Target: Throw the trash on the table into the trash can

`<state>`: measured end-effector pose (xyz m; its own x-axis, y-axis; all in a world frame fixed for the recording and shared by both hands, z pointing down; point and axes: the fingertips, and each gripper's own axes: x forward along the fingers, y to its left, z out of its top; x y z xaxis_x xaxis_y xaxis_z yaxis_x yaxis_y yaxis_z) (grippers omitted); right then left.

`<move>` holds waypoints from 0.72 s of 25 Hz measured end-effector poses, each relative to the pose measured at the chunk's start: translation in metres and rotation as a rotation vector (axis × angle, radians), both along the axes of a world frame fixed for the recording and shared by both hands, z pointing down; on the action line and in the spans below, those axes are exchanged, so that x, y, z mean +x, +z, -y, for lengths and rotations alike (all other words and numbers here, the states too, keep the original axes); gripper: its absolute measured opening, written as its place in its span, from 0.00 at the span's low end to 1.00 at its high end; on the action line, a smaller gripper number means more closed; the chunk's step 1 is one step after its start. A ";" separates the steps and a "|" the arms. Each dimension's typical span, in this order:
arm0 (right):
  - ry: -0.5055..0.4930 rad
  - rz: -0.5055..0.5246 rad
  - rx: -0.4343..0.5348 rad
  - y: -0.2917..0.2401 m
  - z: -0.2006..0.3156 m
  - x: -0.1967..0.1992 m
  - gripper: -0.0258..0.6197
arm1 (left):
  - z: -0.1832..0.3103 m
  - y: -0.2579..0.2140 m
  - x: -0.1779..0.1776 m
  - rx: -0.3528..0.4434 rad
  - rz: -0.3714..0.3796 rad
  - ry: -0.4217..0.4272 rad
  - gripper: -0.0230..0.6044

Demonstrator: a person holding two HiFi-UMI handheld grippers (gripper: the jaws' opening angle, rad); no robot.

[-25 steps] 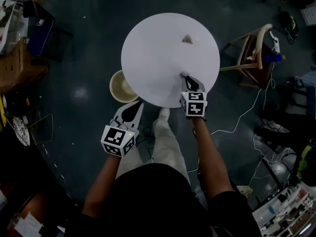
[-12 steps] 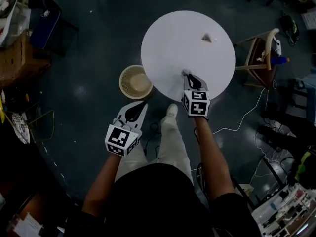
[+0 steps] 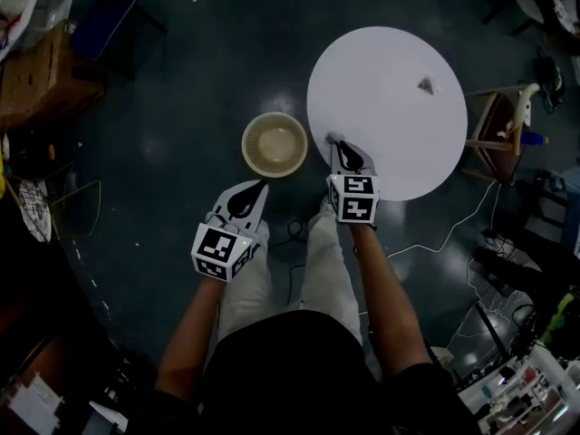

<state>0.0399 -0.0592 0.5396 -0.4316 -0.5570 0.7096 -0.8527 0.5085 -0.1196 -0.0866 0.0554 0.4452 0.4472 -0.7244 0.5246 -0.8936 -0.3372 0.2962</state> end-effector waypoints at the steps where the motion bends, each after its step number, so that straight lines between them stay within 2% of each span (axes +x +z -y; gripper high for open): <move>1: -0.013 0.002 -0.005 0.001 -0.003 -0.012 0.12 | -0.002 0.002 -0.007 -0.005 -0.019 -0.017 0.06; 6: -0.070 0.011 -0.018 0.009 -0.014 -0.065 0.12 | -0.009 0.012 -0.035 -0.010 -0.097 -0.068 0.06; 11: -0.108 0.005 -0.044 0.036 -0.030 -0.101 0.12 | -0.013 0.048 -0.056 -0.025 -0.115 -0.093 0.06; 18: -0.126 0.006 -0.091 0.098 -0.044 -0.139 0.12 | -0.011 0.117 -0.074 -0.066 -0.120 -0.068 0.06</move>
